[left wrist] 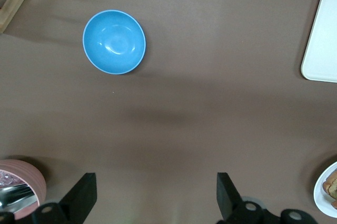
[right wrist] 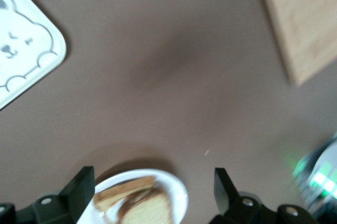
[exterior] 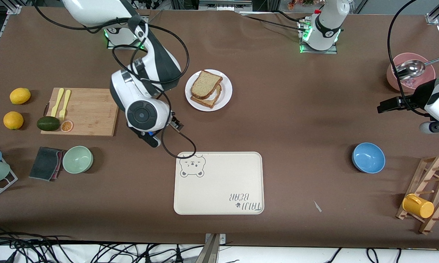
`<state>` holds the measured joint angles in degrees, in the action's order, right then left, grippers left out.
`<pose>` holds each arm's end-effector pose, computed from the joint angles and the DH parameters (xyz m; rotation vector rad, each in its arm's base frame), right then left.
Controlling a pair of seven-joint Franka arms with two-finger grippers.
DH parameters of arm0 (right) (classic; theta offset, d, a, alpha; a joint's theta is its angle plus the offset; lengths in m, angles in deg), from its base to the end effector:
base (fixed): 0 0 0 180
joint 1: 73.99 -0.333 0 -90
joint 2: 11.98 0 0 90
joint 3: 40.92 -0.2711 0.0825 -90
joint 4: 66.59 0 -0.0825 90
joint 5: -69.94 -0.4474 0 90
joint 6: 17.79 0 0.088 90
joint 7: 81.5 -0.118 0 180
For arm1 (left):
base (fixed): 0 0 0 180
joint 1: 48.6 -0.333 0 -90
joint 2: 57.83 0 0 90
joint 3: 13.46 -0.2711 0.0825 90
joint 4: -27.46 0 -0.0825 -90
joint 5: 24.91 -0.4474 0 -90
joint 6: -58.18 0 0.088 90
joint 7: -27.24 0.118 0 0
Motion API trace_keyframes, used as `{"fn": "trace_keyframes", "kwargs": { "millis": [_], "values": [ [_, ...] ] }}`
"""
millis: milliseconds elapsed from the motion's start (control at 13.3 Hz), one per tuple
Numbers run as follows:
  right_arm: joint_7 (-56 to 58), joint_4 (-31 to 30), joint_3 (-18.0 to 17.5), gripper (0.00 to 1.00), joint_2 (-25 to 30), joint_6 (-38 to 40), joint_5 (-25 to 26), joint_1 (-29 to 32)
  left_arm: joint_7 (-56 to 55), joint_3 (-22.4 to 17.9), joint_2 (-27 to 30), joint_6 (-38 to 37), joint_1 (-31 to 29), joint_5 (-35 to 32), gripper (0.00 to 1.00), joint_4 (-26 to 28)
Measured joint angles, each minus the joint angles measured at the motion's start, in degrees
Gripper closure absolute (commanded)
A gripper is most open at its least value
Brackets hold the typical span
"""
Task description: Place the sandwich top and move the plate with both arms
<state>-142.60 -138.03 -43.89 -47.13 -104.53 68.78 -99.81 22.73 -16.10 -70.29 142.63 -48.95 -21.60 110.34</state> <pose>0.6316 0.3427 0.3182 2.7880 -0.8176 -0.4123 0.6559 0.0247 0.4882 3.0757 0.2012 -0.2944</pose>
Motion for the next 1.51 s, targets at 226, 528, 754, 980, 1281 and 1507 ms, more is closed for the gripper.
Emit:
{"fn": "trace_keyframes", "kwargs": {
  "millis": [226, 528, 754, 980, 1281, 1507],
  "values": [
    [16.3, 0.0, 5.1, 0.0, 2.6, 1.9, 1.3, 1.1, 0.0, 0.2, 0.0, 1.4, 0.0, 0.0, 0.0, 0.0],
    [35.3, 0.0, 14.0, 0.0, 5.2, 3.1, 0.8, 1.8, 2.1, 0.7, 0.3, 3.3, 0.0, 0.0, 0.0, 0.0],
    [44.3, -1.7, 15.9, 0.0, 9.1, 3.4, 0.1, 5.0, 2.8, 0.7, 1.0, 6.6, 0.0, 0.0, 0.0, 0.2],
    [52.7, -8.2, 15.1, 0.0, 15.7, 0.4, -1.0, 10.2, 3.2, 0.8, 3.2, 15.0, 0.0, 0.0, 0.0, 6.8],
    [55.9, -17.3, 8.6, 0.0, 27.0, -4.5, -1.0, 20.2, 3.6, 2.5, 10.7, 23.6, -0.1, 0.0, 0.0, 23.5],
    [55.9, -18.9, 6.0, 0.0, 32.5, -5.7, -0.9, 25.1, 3.6, 2.7, 12.8, 23.6, -0.1, 0.9, 0.0, 29.1]
  ]
}}
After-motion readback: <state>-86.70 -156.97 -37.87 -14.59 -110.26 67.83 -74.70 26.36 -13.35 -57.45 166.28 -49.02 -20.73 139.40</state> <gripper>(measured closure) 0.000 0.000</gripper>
